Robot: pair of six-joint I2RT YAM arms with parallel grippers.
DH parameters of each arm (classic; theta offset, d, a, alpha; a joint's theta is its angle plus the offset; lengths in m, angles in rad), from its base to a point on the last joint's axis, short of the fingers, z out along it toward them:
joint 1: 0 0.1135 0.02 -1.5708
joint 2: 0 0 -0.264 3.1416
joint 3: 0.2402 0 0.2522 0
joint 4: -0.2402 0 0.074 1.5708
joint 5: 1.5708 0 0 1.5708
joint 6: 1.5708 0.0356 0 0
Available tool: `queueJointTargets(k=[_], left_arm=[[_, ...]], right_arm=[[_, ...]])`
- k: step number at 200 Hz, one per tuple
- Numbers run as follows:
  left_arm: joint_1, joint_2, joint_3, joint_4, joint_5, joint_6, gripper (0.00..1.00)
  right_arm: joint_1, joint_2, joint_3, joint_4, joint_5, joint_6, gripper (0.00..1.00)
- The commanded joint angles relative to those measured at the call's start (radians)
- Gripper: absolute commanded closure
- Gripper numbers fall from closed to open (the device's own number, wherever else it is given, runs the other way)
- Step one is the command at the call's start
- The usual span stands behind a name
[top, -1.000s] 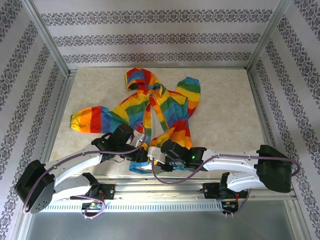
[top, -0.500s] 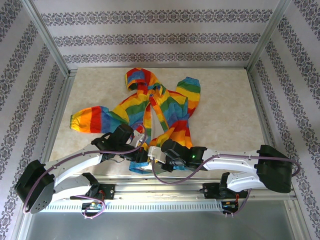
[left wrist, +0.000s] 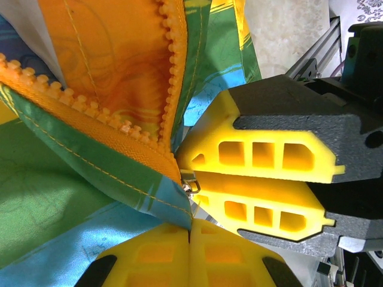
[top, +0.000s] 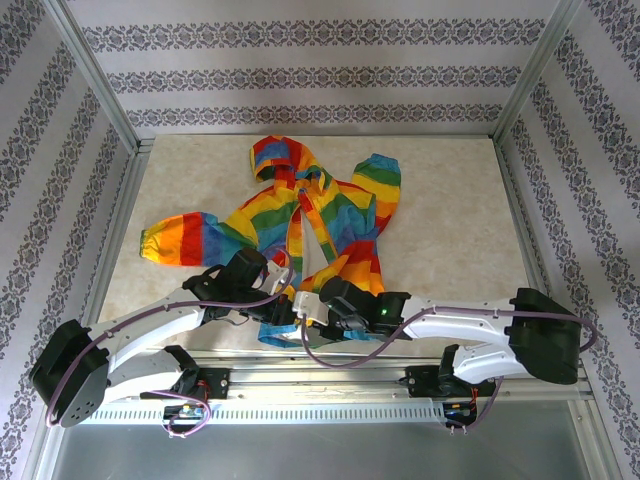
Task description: Zip up the jacket
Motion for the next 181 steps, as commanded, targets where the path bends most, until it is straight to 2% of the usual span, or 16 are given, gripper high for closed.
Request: queueJointTargets(k=[1,38,110,163,181], left_arm=[[-0.012,0.005,0.033,-0.026,0.009,0.018,1.00],[-0.013,0.002,0.032,-0.029,0.014,0.017,1.00],[-0.022,0.014,0.042,-0.067,0.049,0.029,1.00],[-0.024,-0.011,0.073,-0.111,-0.016,0.053,1.00],[-0.024,-0.029,0.073,-0.104,-0.037,0.044,0.88]], right_arm=[[-0.008,0.017,0.034,0.018,-0.016,-0.026,0.85],[-0.002,0.020,0.043,0.010,-0.028,-0.070,1.00],[0.004,0.015,0.057,-0.015,0.095,-0.048,1.00],[0.001,0.017,0.059,-0.023,0.063,-0.010,1.00],[0.000,0.006,0.050,-0.020,0.034,-0.002,1.00]])
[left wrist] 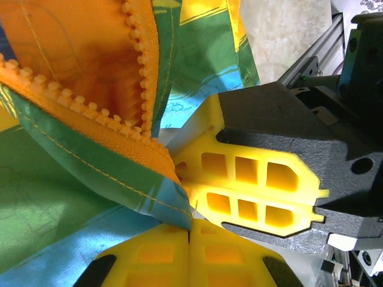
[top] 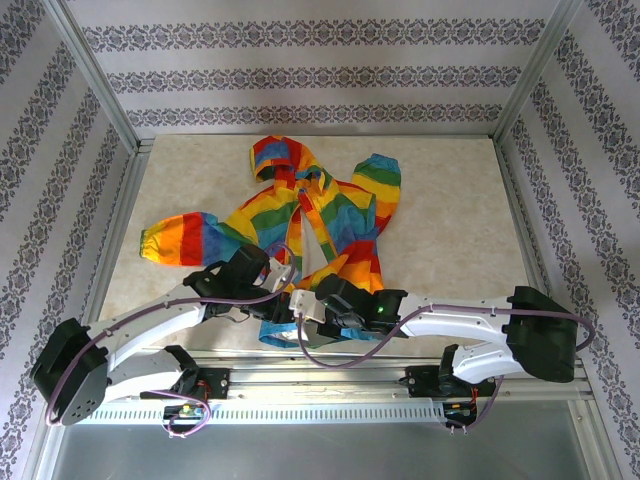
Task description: Zip up the jacket
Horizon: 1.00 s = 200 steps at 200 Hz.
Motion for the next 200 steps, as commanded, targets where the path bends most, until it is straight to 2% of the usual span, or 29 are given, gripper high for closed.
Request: queueJointTargets(k=[1,55,101,155,179,200], left_arm=[[-0.017,-0.037,0.022,-0.044,-0.019,0.015,0.87],[-0.017,-0.131,0.008,-0.033,-0.103,-0.024,0.59],[-0.015,-0.252,-0.032,-0.020,-0.221,-0.138,0.45],[-0.015,-0.380,-0.128,0.055,-0.277,-0.293,0.44],[-0.017,-0.367,-0.169,0.126,-0.236,-0.372,0.50],[-0.042,-0.333,-0.203,0.223,-0.209,-0.436,0.52]], right_arm=[[-0.003,-0.010,0.013,0.002,-0.009,0.033,1.00],[-0.003,-0.027,-0.011,0.014,-0.043,0.048,1.00],[-0.003,-0.014,-0.006,0.017,-0.060,0.054,1.00],[-0.003,-0.002,-0.002,0.020,-0.074,0.056,1.00],[-0.004,-0.002,-0.002,0.023,-0.073,0.062,1.00],[-0.005,0.000,0.000,0.025,-0.068,0.067,1.00]])
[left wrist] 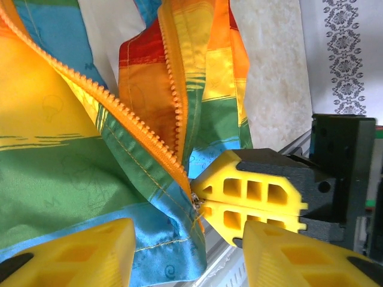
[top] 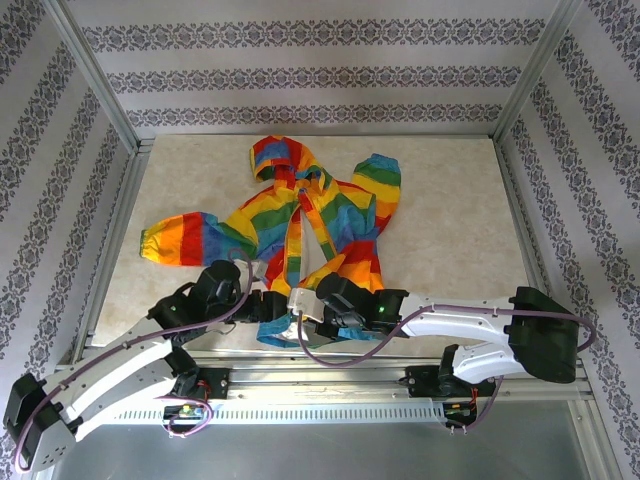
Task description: Zip up the jacket
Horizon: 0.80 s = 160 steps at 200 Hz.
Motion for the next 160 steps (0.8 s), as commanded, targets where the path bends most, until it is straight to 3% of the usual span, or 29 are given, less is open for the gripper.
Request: queueJointTargets(k=[1,44,95,112,143,160], left_arm=[[-0.034,0.027,-0.037,0.147,0.032,-0.116,0.52],[-0.086,0.085,-0.076,0.244,0.023,-0.158,0.53],[-0.114,0.110,-0.089,0.246,-0.004,-0.177,0.59],[-0.126,0.127,-0.093,0.247,-0.007,-0.184,0.69],[-0.131,0.139,-0.064,0.167,0.008,-0.152,1.00],[-0.131,0.126,-0.034,0.091,0.012,-0.116,1.00]], right_arm=[[-0.003,0.009,0.000,-0.006,-0.011,0.023,1.00],[-0.005,0.018,0.006,-0.001,-0.009,0.032,1.00],[-0.007,0.025,0.017,-0.001,-0.001,0.047,1.00],[-0.007,0.026,0.018,0.002,0.005,0.057,1.00],[-0.013,0.030,0.023,-0.007,0.011,0.068,1.00],[-0.026,0.027,0.029,-0.011,0.010,0.075,1.00]])
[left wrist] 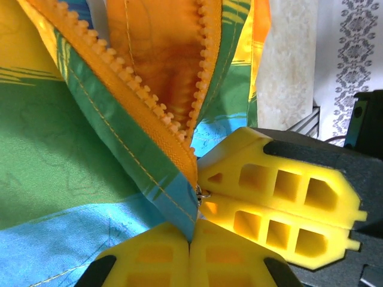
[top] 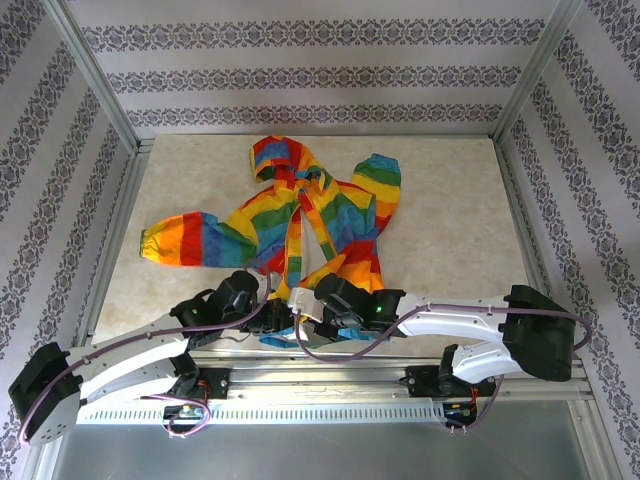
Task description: Zip up the jacket
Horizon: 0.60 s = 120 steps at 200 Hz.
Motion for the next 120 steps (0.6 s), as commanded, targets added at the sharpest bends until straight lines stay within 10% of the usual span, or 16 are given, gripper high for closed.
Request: queueJointTargets(k=[1,120], left_arm=[[-0.012,-0.014,0.041,-0.104,0.014,0.050,1.00],[-0.009,-0.051,0.132,-0.348,0.071,0.161,1.00]], right_arm=[[-0.021,0.003,0.029,-0.009,0.011,0.029,1.00],[-0.104,0.005,0.080,-0.070,-0.044,0.007,1.00]])
